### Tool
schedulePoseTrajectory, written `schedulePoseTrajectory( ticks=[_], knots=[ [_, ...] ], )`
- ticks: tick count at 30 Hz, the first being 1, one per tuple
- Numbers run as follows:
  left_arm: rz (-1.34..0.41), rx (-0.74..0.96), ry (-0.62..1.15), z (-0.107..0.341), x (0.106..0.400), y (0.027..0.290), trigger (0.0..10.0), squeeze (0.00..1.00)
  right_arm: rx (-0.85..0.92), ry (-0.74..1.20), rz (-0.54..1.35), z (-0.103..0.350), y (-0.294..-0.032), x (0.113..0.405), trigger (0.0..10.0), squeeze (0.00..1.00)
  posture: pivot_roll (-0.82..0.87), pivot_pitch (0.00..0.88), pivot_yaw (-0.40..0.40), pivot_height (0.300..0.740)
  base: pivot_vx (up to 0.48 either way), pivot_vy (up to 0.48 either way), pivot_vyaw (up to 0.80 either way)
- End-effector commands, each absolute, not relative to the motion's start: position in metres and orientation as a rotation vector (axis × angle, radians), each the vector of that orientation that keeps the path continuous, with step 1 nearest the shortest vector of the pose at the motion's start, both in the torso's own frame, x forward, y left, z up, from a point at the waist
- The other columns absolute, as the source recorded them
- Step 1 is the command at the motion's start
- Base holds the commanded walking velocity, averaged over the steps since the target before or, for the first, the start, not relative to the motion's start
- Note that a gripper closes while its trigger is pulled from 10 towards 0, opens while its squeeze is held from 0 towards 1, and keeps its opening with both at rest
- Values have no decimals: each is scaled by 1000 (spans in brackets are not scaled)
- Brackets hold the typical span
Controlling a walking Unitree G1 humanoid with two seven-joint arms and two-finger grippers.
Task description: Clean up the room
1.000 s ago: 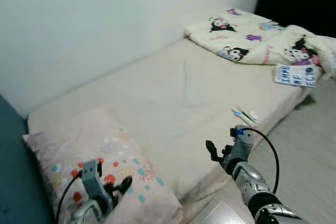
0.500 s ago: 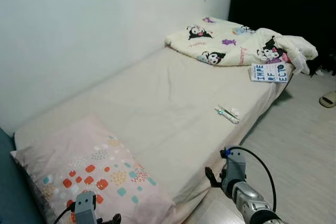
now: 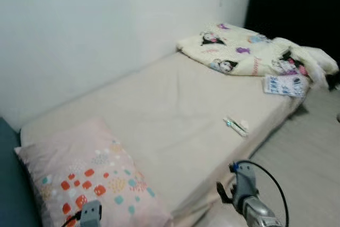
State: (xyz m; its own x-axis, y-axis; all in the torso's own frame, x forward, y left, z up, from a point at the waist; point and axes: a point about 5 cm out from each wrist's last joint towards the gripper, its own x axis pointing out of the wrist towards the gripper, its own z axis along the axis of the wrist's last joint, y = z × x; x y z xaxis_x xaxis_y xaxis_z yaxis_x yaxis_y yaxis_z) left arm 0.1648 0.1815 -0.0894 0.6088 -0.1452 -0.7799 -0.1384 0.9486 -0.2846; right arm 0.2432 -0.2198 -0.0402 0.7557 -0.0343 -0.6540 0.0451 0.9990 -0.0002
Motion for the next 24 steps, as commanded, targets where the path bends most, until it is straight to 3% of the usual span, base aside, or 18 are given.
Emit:
schedulePoseTrajectory(
  ticks=[1,5,13,21,24],
  knots=[
    [11,-315,982,-95,152,187,10000,0,43,767,-61,-50,-218,232,10000,0,-150,0,67,740,0,-454,744],
    [15,-316,989,-96,150,188,10000,0,53,775,-78,-52,-219,227,10000,0,-156,0,78,740,0,-459,744],
    [25,-315,1019,-99,140,192,10000,0,71,810,-93,-59,-219,218,10000,0,-150,0,77,740,0,-463,0],
    [29,-317,1029,-100,137,193,10000,0,79,823,-78,-60,-217,216,10000,0,-149,1,77,740,0,-467,796],
    [25,-316,1033,-100,137,192,10000,0,108,818,-99,-59,-217,217,10000,0,-150,0,78,740,0,-469,0]
  ],
)
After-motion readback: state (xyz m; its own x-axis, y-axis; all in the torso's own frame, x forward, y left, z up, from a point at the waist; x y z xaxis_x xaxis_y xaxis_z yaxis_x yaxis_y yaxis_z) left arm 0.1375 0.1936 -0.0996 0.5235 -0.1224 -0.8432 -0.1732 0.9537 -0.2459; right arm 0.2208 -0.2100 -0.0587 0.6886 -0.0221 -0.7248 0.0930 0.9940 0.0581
